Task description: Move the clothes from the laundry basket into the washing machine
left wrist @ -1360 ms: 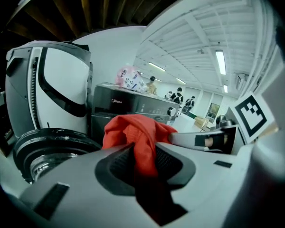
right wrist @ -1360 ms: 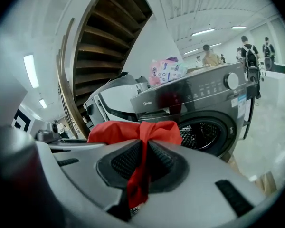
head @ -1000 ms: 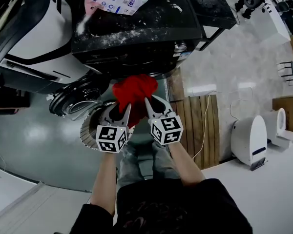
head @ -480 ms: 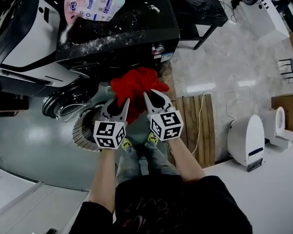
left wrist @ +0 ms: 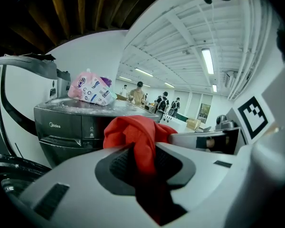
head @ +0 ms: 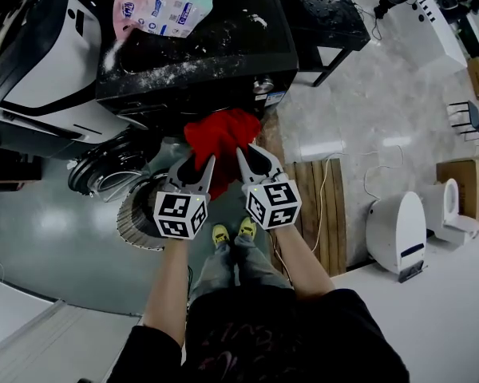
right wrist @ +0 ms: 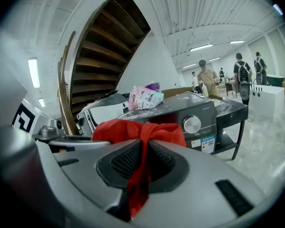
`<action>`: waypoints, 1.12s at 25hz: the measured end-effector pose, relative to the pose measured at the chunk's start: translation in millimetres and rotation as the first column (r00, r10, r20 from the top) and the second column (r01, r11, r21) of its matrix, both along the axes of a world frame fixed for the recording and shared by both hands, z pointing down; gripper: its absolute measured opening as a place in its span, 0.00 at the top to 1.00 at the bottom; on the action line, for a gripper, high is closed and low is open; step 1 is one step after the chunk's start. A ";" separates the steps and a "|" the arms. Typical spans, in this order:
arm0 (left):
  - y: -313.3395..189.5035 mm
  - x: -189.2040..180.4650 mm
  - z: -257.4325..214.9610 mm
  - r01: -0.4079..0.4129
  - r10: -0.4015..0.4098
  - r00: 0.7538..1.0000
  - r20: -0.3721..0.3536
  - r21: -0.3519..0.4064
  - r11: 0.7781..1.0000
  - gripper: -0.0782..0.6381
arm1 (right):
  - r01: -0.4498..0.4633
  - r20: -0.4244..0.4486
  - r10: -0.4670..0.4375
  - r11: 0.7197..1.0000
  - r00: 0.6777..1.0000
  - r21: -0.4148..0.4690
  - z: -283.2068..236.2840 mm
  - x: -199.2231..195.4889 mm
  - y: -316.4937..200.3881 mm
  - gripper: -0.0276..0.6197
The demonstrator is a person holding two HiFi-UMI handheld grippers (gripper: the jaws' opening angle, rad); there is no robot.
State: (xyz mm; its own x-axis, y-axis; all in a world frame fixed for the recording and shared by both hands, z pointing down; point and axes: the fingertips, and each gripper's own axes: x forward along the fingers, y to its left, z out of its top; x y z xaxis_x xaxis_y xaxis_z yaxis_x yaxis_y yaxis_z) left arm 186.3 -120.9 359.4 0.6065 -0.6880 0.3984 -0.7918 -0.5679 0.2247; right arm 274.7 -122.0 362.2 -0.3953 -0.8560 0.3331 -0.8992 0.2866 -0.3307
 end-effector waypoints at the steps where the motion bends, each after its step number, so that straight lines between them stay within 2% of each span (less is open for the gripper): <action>1: -0.8 -3.0 0.4 -0.005 0.005 1.000 -0.004 0.002 1.000 0.73 | -0.005 -0.003 0.005 1.000 1.000 0.001 0.1 -3.1 -0.7 0.88; 12: -7.4 -30.0 -2.3 -0.038 0.038 0.997 -0.063 0.009 0.999 0.73 | -0.047 -0.041 0.048 0.999 0.998 0.021 -6.3 -32.5 -2.0 0.88; 18: -21.5 -9.0 -21.9 -0.080 0.083 0.994 -0.074 0.044 0.996 0.73 | -0.086 -0.031 0.087 0.995 0.996 0.041 -25.1 -15.8 -13.6 0.88; 28: -44.1 24.2 -54.3 -0.093 0.100 0.992 -0.074 0.084 0.992 0.73 | -0.099 -0.016 0.100 0.992 0.995 0.073 -56.1 19.0 -33.0 0.88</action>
State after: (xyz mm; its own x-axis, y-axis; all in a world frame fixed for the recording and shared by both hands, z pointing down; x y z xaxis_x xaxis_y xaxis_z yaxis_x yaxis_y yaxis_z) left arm 210.5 -165.0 305.0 0.6986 -0.6525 0.2936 -0.7144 -0.6595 0.2339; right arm 293.7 -155.0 306.1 -0.3010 -0.9127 0.2764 -0.9305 0.2177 -0.2945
